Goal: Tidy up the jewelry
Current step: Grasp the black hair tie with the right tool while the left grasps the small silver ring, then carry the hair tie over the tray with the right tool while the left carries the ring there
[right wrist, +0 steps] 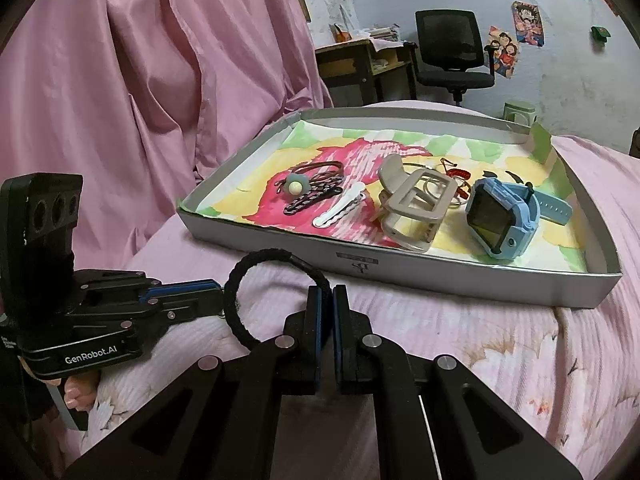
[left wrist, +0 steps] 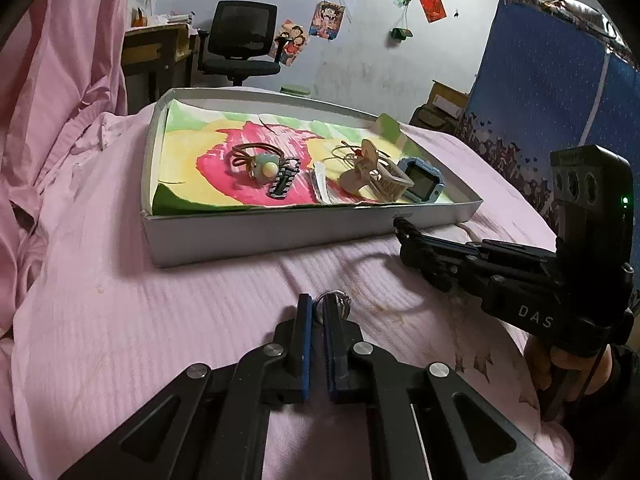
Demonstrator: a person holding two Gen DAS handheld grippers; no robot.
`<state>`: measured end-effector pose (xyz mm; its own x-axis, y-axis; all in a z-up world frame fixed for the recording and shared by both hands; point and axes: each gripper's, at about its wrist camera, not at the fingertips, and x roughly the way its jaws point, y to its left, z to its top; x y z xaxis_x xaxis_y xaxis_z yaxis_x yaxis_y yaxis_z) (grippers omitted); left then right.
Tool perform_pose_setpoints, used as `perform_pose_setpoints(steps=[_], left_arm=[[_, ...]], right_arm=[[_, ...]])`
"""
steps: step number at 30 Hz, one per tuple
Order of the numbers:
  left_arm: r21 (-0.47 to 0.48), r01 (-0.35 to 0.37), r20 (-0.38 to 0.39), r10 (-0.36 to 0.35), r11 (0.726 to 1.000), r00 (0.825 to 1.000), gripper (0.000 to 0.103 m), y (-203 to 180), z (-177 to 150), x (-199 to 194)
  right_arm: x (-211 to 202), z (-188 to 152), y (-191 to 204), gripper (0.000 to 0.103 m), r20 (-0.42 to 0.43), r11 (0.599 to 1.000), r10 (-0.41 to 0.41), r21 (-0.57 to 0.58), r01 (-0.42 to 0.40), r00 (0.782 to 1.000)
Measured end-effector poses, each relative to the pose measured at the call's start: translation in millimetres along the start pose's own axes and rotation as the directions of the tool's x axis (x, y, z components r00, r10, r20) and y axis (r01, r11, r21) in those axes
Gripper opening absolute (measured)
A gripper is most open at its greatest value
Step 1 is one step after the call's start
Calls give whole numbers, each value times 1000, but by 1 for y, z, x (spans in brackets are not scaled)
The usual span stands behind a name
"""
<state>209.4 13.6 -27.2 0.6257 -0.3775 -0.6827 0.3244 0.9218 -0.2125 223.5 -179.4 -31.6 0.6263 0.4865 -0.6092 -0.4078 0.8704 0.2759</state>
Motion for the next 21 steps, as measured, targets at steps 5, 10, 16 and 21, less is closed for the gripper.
perform_pose_setpoints(steps=[5,10,16,21], left_arm=[[14,-6,23,6,1000,1000,5,-4,-2,-4],[19,-18,64,17,1000,998,4,-8,-4,-12],[-2,-35,149,34,999,988,4,-8,-3,-29],[-21,-44,184,47,999,982,4,-10,0,-37]], right_arm=[[-1,-1,1,5,12,1000,-3,-4,3,1000],[-5,-2,3,5,38,1000,-6,-14,7,999],[-14,-1,3,5,84,1000,-8,-20,10,996],[-20,-1,1,5,118,1000,-6,-9,7,993]])
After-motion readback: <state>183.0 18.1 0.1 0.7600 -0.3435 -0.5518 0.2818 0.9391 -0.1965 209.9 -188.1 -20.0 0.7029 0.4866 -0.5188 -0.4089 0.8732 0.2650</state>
